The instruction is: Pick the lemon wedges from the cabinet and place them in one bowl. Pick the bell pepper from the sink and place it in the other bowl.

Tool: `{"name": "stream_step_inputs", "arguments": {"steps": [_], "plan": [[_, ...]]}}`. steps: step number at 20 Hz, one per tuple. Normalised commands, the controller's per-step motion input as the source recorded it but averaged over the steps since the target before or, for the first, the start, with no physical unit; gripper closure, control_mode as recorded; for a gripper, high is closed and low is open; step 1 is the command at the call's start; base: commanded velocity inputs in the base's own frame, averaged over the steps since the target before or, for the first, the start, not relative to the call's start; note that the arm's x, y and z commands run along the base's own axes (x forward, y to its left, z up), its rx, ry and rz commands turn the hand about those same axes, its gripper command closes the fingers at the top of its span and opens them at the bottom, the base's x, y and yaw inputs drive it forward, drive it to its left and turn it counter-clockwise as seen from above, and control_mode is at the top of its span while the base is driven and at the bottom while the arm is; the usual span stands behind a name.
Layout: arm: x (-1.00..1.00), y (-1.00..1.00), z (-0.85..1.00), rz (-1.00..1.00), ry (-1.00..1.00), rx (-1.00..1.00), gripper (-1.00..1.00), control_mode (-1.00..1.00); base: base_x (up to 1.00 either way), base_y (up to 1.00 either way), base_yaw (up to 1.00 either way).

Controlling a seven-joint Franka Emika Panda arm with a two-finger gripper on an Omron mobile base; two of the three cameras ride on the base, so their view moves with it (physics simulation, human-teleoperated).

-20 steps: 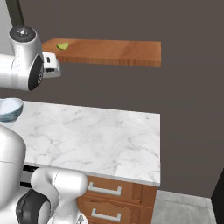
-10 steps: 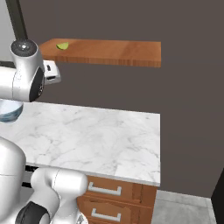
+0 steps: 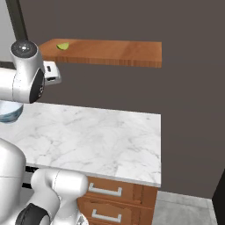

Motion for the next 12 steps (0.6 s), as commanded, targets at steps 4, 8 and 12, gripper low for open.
{"name": "stream_step_inputs", "arguments": {"steps": [4,8,12], "plan": [[0.00,0.06,-0.03,0.00,0.00,0.00,1.00,-1.00,0.00,0.00,0.00],[0.00,0.13,-0.05,0.00,0.00,0.00,1.00,-1.00,0.00,0.00,0.00],[-0.01,0.18,-0.04,0.00,0.00,0.00,1.00,-1.00,0.00,0.00,0.00]]}}
